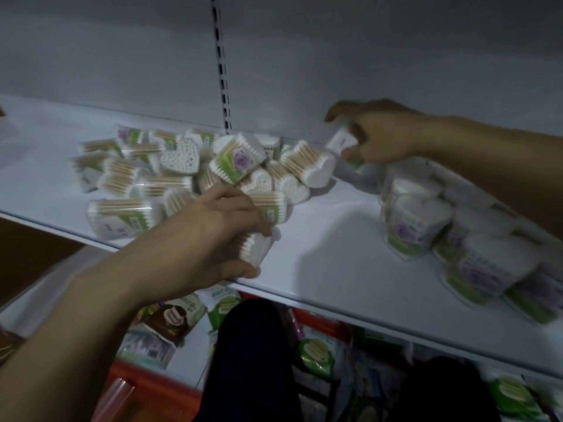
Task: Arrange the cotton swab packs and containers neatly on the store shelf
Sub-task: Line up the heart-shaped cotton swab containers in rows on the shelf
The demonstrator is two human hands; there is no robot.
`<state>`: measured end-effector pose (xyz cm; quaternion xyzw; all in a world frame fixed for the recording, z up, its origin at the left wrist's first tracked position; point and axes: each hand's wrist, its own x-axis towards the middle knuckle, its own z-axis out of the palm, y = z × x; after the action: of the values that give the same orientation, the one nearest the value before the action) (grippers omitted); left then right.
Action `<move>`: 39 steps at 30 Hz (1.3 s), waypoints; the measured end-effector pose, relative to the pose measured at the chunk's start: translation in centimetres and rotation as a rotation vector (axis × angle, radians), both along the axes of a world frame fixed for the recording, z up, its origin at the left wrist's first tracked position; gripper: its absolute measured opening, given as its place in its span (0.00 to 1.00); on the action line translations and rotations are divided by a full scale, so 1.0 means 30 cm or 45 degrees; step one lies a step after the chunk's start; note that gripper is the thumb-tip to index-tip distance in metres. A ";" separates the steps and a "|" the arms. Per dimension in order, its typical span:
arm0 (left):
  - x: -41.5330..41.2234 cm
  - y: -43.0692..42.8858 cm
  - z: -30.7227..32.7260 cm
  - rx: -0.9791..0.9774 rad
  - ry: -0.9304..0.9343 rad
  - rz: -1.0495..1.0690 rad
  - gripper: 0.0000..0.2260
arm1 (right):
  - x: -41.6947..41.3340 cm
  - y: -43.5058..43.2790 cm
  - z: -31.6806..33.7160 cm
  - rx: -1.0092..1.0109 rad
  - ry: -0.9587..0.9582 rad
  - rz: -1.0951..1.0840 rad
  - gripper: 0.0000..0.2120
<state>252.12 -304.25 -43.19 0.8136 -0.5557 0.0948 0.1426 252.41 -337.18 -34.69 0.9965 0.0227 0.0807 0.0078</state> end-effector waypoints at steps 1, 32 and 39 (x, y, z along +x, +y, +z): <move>0.002 0.007 0.001 -0.053 0.030 -0.016 0.21 | -0.033 -0.004 0.025 0.108 -0.043 0.003 0.30; -0.203 -0.304 -0.113 -0.756 0.865 -0.166 0.14 | -0.619 -0.008 -0.060 -0.001 0.196 0.304 0.23; -0.199 -0.283 -0.109 -0.687 0.886 -0.149 0.21 | -0.610 -0.009 -0.062 -0.002 0.167 0.281 0.26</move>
<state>246.15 -312.74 -46.46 0.6978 -0.4752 -0.0512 0.5335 234.11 -337.45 -36.55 0.9910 0.1328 0.0157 -0.0017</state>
